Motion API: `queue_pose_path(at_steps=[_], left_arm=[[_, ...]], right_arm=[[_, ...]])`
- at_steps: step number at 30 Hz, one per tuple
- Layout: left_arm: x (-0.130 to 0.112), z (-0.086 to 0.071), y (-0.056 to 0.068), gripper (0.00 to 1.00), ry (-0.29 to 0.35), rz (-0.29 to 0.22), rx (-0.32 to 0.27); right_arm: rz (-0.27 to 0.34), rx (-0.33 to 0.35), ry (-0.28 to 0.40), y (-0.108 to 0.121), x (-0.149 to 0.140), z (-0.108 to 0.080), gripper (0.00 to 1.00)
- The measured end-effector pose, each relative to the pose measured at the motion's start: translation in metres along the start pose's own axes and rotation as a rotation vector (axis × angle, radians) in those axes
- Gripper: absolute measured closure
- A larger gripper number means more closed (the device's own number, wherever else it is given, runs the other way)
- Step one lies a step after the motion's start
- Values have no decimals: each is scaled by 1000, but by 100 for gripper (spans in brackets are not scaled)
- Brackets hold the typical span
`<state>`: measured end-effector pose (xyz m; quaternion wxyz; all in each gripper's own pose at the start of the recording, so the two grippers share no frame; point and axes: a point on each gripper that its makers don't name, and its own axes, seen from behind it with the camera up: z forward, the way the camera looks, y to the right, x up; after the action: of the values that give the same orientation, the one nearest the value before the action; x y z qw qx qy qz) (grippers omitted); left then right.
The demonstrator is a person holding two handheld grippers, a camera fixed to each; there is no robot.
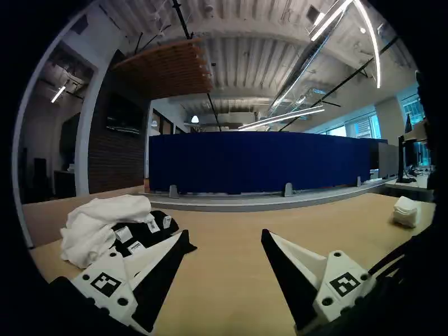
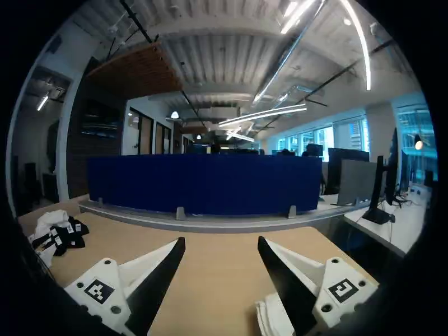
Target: Fold towel
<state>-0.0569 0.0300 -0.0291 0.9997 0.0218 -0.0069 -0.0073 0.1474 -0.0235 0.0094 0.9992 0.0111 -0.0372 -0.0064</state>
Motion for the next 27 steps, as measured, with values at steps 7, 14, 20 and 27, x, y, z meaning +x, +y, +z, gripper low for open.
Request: queue_pose_path(at_steps=[7,14,20,27], left_arm=[[-6,-1,1,4,-24,1,0],[-7,-1,1,4,-25,0,-1],[-7,-1,1,4,-26,0,-1],[-7,-1,0,4,-26,0,-1]], right_arm=[[2,2,-4,4,-2,5,0],[3,-1,-5,12,-4,6,0],[-8,-14,20,19,1,7,0],[-19,-16,57,21,1,3,0]])
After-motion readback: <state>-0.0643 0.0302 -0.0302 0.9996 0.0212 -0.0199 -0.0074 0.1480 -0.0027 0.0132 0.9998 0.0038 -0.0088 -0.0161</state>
